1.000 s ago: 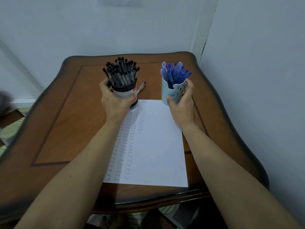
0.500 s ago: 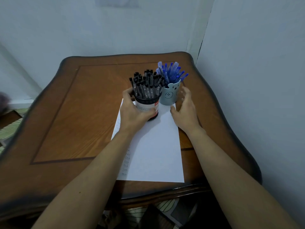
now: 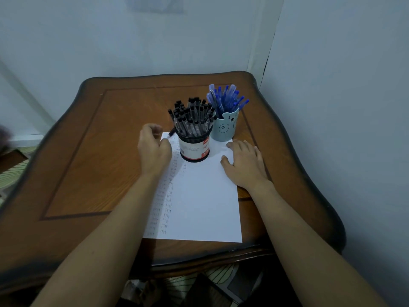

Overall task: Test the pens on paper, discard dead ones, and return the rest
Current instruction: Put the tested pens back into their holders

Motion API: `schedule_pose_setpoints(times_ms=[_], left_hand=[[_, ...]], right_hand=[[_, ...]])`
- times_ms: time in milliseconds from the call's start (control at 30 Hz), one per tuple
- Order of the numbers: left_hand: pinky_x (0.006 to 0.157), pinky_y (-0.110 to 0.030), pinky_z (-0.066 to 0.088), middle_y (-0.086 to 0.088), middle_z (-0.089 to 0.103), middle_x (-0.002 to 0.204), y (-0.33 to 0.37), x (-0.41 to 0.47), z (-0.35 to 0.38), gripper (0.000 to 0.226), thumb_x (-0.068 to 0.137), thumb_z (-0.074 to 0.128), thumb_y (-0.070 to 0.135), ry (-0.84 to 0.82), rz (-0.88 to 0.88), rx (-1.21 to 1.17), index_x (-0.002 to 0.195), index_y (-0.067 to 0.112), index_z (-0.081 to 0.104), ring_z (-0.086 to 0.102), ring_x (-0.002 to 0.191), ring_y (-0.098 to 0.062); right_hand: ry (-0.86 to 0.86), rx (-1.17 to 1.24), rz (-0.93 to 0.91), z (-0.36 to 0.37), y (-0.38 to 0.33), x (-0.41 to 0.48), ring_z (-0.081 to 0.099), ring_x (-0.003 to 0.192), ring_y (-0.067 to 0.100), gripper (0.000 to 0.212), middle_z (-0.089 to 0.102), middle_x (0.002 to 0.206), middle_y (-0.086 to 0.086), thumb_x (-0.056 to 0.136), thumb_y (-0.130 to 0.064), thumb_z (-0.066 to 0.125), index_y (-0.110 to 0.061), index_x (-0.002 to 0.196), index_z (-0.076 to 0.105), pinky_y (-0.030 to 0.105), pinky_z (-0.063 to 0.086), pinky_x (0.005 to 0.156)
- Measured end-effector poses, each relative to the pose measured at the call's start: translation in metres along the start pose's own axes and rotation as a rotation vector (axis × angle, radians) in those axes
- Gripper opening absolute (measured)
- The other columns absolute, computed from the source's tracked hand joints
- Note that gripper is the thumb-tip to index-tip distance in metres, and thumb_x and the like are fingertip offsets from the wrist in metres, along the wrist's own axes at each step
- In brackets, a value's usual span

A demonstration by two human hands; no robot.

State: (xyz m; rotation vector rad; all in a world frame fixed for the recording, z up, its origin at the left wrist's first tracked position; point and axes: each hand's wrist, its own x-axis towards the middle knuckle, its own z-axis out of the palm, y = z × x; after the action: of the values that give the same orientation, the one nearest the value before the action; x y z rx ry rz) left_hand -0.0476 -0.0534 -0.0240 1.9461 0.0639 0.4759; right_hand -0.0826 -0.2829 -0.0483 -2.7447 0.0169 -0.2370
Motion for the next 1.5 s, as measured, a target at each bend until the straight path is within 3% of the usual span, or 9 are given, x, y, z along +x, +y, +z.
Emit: schedule_pose_setpoints(times_ms=[100,333,533,667,800,1000,1167,1300,1500], left_hand=[[0.105,-0.047,0.039,-0.004,0.059,0.115,-0.013,0.023,-0.003,0.031,0.083,0.048,0.0,0.008,-0.104,0.325,0.106,0.016,0.061,0.054,0.114,-0.027],[0.105,-0.056,0.028,0.008,0.062,0.133,-0.029,0.059,0.006,0.035,0.092,0.065,0.052,-0.27,0.005,0.623,0.124,0.039,0.069,0.046,0.13,-0.028],[0.092,-0.044,0.055,-0.003,0.074,0.084,-0.03,0.061,0.005,0.01,0.09,0.069,0.018,-0.116,-0.088,0.463,0.087,0.013,0.078,0.068,0.084,-0.024],[0.073,-0.028,0.051,0.0,0.069,0.085,-0.031,0.058,-0.007,0.005,0.089,0.071,0.013,-0.109,-0.051,0.462,0.088,0.011,0.075,0.067,0.086,-0.019],[0.085,-0.02,0.047,0.0,0.07,0.098,-0.029,0.056,-0.008,0.029,0.092,0.072,0.017,-0.182,0.054,0.424,0.12,0.01,0.071,0.061,0.086,-0.012],[0.061,-0.028,0.045,-0.007,0.069,0.089,-0.028,0.057,-0.012,0.019,0.095,0.061,0.008,-0.113,-0.023,0.519,0.107,0.004,0.075,0.057,0.069,-0.017],[0.052,-0.019,0.039,-0.004,0.066,0.09,-0.03,0.055,-0.033,0.013,0.092,0.069,0.015,-0.042,-0.256,0.522,0.103,0.008,0.073,0.052,0.064,-0.004],[0.066,-0.03,0.051,-0.007,0.069,0.098,-0.027,0.055,-0.046,0.014,0.089,0.069,0.025,-0.068,-0.345,0.573,0.097,0.013,0.071,0.06,0.079,-0.017],[0.099,-0.047,0.047,-0.007,0.061,0.131,-0.022,0.05,-0.035,0.046,0.097,0.061,0.04,-0.077,-0.158,0.739,0.137,0.019,0.057,0.051,0.123,-0.03]], right_hand=[[0.016,0.006,-0.003,0.0,0.0,-0.001,0.031,0.144,0.022,0.048,0.044,0.151,0.001,0.098,-0.041,0.049,-0.022,0.142,0.048,0.048,0.015,0.12],[0.019,-0.015,0.009,-0.001,-0.002,0.0,0.031,0.144,0.021,0.048,0.044,0.151,0.0,0.097,-0.042,0.049,-0.023,0.141,0.048,0.047,0.016,0.12],[0.016,-0.027,0.014,-0.001,-0.003,-0.001,0.031,0.144,0.02,0.048,0.043,0.152,0.0,0.098,-0.043,0.048,-0.024,0.142,0.048,0.046,0.016,0.12],[0.018,-0.022,0.015,-0.002,-0.004,-0.002,0.032,0.143,0.021,0.048,0.044,0.151,0.001,0.098,-0.042,0.048,-0.023,0.142,0.048,0.047,0.016,0.12],[0.024,-0.017,0.017,-0.002,-0.005,-0.002,0.032,0.143,0.021,0.047,0.045,0.15,0.001,0.098,-0.041,0.049,-0.022,0.141,0.049,0.046,0.016,0.12],[0.021,-0.03,0.02,-0.001,-0.004,-0.002,0.032,0.143,0.02,0.047,0.044,0.151,0.0,0.098,-0.042,0.048,-0.024,0.141,0.048,0.046,0.016,0.12],[0.012,-0.035,0.025,-0.002,-0.006,-0.002,0.031,0.144,0.021,0.048,0.043,0.152,0.0,0.098,-0.042,0.047,-0.024,0.142,0.047,0.046,0.015,0.121],[0.008,-0.034,0.025,-0.001,-0.006,-0.003,0.031,0.144,0.022,0.048,0.044,0.152,0.001,0.099,-0.042,0.047,-0.023,0.142,0.047,0.046,0.015,0.121],[0.01,-0.033,0.024,-0.002,-0.006,-0.004,0.031,0.145,0.022,0.048,0.043,0.152,0.002,0.099,-0.042,0.047,-0.022,0.143,0.047,0.046,0.015,0.121]])
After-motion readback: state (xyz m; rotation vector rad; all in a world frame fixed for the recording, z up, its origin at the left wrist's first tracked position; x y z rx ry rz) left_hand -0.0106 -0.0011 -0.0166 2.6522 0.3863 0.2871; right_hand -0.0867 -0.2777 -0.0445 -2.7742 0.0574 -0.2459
